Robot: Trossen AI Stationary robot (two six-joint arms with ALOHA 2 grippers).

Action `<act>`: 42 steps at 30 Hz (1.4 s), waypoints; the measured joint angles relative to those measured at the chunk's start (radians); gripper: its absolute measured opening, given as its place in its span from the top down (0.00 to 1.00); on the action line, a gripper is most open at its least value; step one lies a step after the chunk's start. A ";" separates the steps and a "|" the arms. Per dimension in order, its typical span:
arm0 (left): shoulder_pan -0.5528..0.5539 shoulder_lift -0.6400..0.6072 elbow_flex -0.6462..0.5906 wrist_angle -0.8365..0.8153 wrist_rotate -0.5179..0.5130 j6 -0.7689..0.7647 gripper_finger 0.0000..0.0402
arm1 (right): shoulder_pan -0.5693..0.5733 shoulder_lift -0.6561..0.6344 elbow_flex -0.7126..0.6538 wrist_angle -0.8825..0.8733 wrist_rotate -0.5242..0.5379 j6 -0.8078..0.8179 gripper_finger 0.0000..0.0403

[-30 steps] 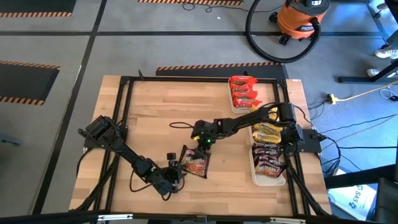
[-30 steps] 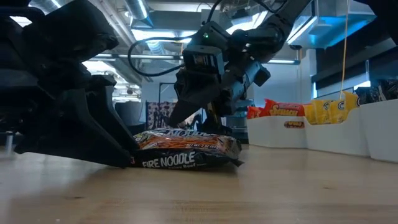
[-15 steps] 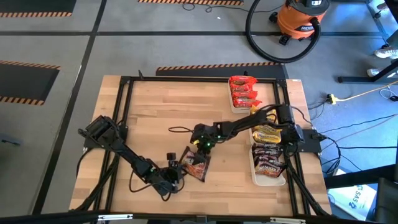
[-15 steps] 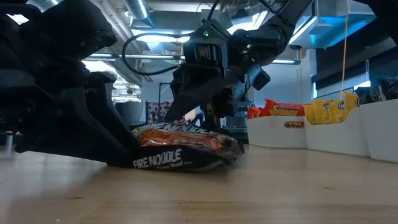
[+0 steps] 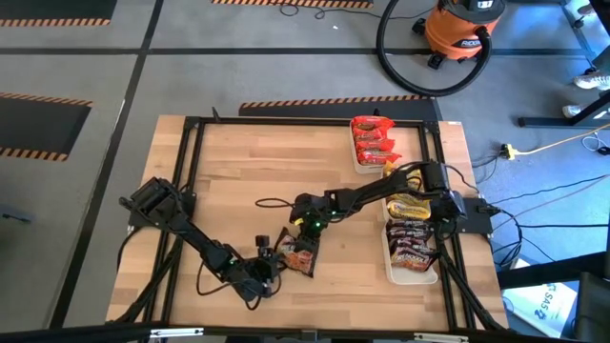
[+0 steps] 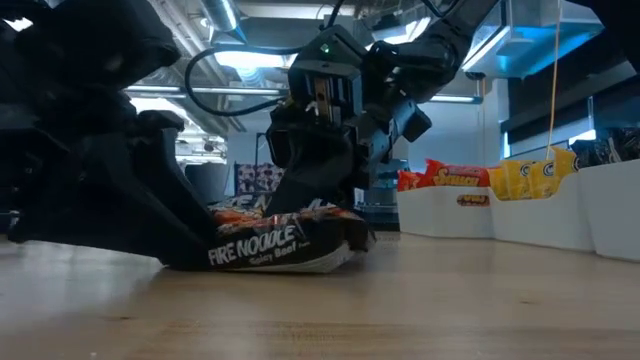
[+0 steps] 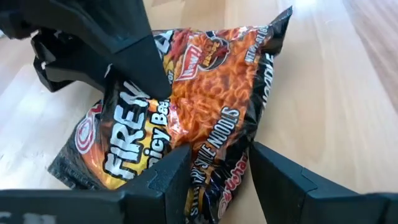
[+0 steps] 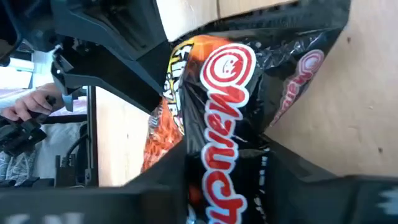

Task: Sort Maruchan noodles
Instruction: Put the black noodle pack into the bottom white bin

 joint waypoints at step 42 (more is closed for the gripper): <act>-0.140 -0.122 0.001 -0.082 -0.001 0.000 0.61 | 0.499 -0.697 0.003 -0.918 0.609 0.009 0.91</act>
